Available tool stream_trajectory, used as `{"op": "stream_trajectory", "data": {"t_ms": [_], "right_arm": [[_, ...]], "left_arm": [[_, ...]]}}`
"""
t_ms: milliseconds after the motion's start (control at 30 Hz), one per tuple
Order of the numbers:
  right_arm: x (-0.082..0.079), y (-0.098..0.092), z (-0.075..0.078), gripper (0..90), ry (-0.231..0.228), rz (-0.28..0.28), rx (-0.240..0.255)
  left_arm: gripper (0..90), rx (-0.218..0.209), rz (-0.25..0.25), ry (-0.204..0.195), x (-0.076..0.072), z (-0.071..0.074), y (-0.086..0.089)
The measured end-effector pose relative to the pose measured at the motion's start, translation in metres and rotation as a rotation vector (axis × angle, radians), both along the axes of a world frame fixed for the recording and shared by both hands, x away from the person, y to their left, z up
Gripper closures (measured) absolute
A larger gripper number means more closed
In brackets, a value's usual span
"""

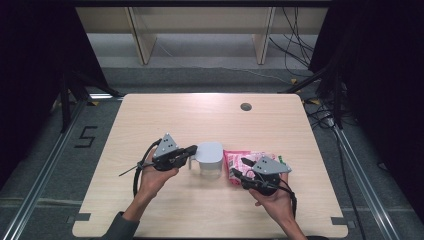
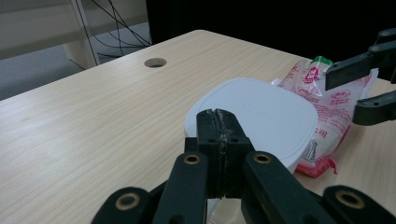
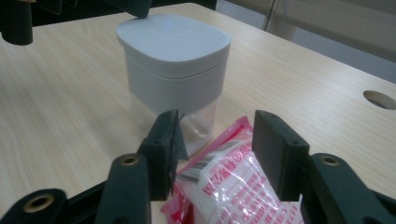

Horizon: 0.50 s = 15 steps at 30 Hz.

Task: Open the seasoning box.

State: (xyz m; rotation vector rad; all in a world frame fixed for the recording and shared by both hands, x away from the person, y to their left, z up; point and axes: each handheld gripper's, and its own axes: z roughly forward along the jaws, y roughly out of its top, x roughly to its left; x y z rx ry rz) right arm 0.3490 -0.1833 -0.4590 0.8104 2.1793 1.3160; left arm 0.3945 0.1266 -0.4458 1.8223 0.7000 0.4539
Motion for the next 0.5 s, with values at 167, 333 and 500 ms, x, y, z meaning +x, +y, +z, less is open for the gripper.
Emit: {"op": "stream_trajectory", "data": {"t_ms": [167, 333, 500], "right_arm": [[0.007, 0.006, 0.000, 61.1, 0.001, 0.012, -0.015], [0.018, 0.010, 0.002, 72.3, -0.009, 0.027, -0.011], [0.021, 0.013, 0.001, 79.5, 0.015, 0.030, 0.012]], "left_arm": [[88.6, -0.017, 0.004, 0.002, 0.000, -0.001, 0.000], [88.6, -0.020, 0.006, 0.002, 0.000, -0.001, 0.000], [88.6, -0.021, 0.003, 0.000, 0.001, -0.001, 0.000]]}}
